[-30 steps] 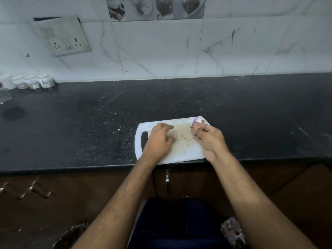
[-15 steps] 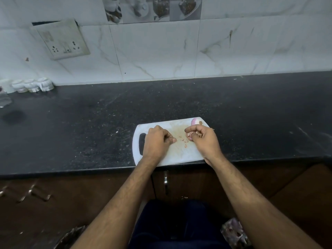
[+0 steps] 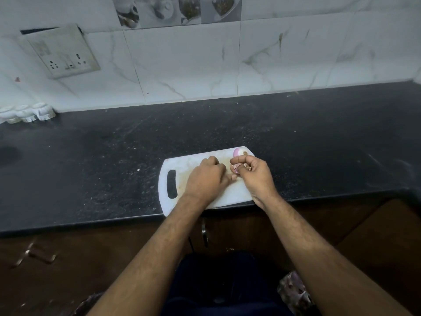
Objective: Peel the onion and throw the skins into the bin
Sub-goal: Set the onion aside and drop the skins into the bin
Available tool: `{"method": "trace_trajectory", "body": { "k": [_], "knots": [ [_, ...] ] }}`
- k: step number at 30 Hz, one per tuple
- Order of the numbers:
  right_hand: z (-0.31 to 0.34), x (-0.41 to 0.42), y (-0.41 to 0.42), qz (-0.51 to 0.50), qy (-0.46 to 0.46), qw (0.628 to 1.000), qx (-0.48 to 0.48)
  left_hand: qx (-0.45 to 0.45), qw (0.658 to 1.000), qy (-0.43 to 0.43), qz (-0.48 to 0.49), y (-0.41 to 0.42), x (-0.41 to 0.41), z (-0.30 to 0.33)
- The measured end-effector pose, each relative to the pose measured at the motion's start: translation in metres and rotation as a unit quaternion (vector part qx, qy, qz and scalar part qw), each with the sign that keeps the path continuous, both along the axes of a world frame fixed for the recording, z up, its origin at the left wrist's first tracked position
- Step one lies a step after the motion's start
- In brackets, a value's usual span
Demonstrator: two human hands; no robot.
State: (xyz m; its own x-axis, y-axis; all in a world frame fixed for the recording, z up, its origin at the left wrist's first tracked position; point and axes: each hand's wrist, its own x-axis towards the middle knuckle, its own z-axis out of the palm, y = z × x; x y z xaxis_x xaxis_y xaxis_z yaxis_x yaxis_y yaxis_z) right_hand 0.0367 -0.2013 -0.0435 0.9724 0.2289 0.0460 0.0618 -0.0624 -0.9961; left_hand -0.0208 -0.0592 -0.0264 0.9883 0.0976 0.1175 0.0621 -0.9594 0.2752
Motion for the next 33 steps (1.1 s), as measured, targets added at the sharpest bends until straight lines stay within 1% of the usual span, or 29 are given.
{"method": "trace_trajectory", "body": {
  "k": [3,4,8,10,12,13,14,16,17,18,20,22,24,26,27,28,30,31,33],
  "knots": [
    [0.0,0.0,0.0,-0.009,0.002,1.0,-0.001,0.05,0.998,0.004,-0.042,-0.011,-0.011,-0.005],
    [0.0,0.0,0.0,-0.012,0.0,1.0,0.0,0.053,0.997,-0.004,-0.052,-0.012,-0.015,-0.006],
    [0.001,-0.002,0.0,-0.008,-0.013,1.0,-0.012,-0.003,0.997,-0.05,-0.052,0.0,-0.026,-0.007],
    [0.001,-0.002,0.001,-0.009,-0.018,1.0,-0.019,-0.058,0.994,-0.093,-0.025,0.008,-0.029,-0.005],
    [0.001,-0.002,0.001,-0.01,-0.022,1.0,-0.015,-0.101,0.989,-0.106,0.02,0.014,-0.029,-0.003],
    [0.001,-0.003,0.0,-0.011,-0.024,1.0,-0.013,-0.11,0.989,-0.085,0.05,0.017,-0.027,-0.003],
    [0.001,-0.003,0.0,-0.013,-0.025,1.0,-0.011,-0.108,0.99,-0.043,0.081,0.019,-0.025,-0.005],
    [0.0,-0.002,0.0,-0.016,-0.023,1.0,-0.006,-0.064,0.989,0.061,0.12,0.019,-0.023,-0.011],
    [-0.001,-0.002,0.001,-0.015,-0.022,1.0,-0.002,-0.034,0.988,0.091,0.122,0.015,-0.023,-0.016],
    [-0.002,-0.001,0.001,-0.013,-0.021,1.0,0.003,-0.014,0.988,0.1,0.113,0.008,-0.022,-0.019],
    [-0.003,0.0,0.001,-0.009,-0.013,1.0,0.017,-0.023,0.992,0.098,0.075,-0.014,-0.022,-0.02],
    [-0.004,0.001,0.0,-0.009,-0.008,0.999,0.034,-0.087,0.992,0.084,0.029,-0.035,-0.02,-0.017],
    [-0.004,0.001,-0.001,-0.014,-0.008,0.999,0.051,-0.195,0.979,0.057,0.009,-0.044,-0.018,-0.013],
    [-0.002,0.001,-0.002,-0.017,0.004,0.997,0.081,-0.327,0.944,0.021,0.04,-0.04,-0.018,-0.007],
    [-0.002,0.001,-0.002,-0.019,0.009,0.995,0.092,-0.366,0.928,0.005,0.065,-0.035,-0.019,-0.004],
    [-0.002,0.001,-0.003,-0.021,0.011,0.995,0.098,-0.365,0.927,-0.009,0.081,-0.027,-0.019,-0.002],
    [-0.002,0.001,-0.002,-0.024,0.013,0.995,0.097,-0.268,0.961,-0.021,0.07,-0.006,-0.02,0.0],
    [-0.003,0.002,-0.001,-0.024,0.015,0.995,0.097,-0.215,0.976,-0.016,0.033,0.004,-0.02,-0.001],
    [-0.002,0.002,-0.001,-0.025,0.017,0.995,0.098,-0.16,0.984,0.027,-0.067,0.015,-0.019,-0.005]
  ]
}}
